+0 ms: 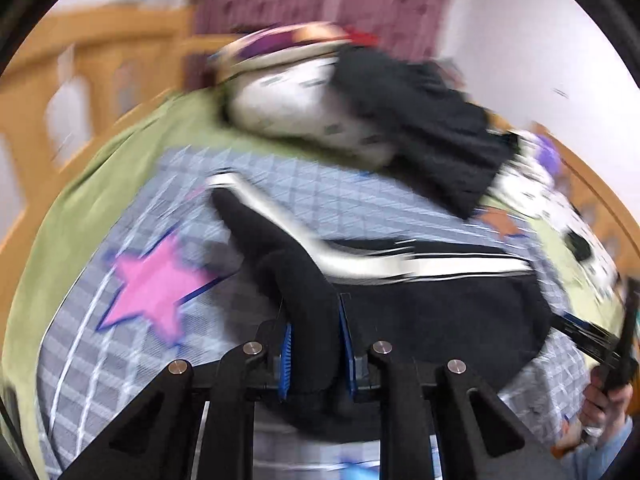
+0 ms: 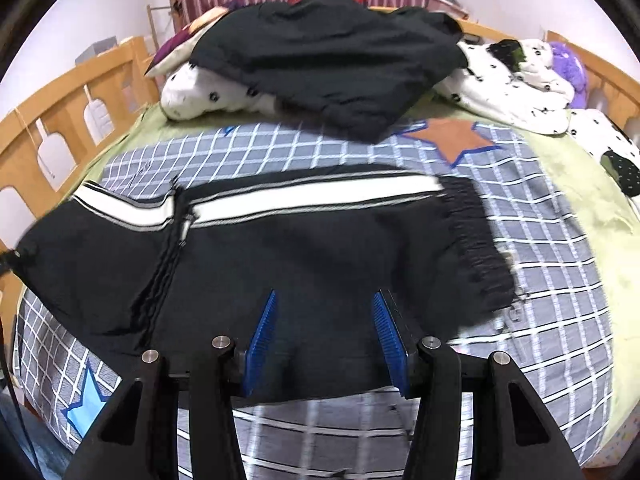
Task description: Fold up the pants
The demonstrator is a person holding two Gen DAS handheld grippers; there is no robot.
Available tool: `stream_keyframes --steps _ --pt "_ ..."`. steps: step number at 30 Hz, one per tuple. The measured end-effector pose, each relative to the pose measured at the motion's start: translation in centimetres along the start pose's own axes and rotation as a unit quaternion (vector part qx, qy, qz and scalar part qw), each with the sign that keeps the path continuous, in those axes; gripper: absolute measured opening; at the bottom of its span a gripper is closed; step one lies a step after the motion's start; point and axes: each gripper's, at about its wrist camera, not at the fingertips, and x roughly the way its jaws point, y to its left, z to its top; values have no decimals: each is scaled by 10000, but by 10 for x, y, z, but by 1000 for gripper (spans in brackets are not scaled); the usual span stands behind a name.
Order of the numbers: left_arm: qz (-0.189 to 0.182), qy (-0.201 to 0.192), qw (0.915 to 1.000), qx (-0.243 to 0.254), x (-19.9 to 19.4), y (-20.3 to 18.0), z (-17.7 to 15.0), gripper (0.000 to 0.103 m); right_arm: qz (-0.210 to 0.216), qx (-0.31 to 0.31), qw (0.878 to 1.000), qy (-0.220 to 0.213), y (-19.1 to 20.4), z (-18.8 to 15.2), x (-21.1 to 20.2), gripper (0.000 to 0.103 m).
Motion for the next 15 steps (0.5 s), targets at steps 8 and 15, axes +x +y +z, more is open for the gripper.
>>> stream_keyframes --steps 8,15 --pt "-1136 676 9872 898 73 -174 -24 18 -471 322 9977 -367 -71 -12 -24 50" --pt "-1311 1080 9816 877 128 -210 -91 22 -244 830 9954 -416 -106 -18 -35 50"
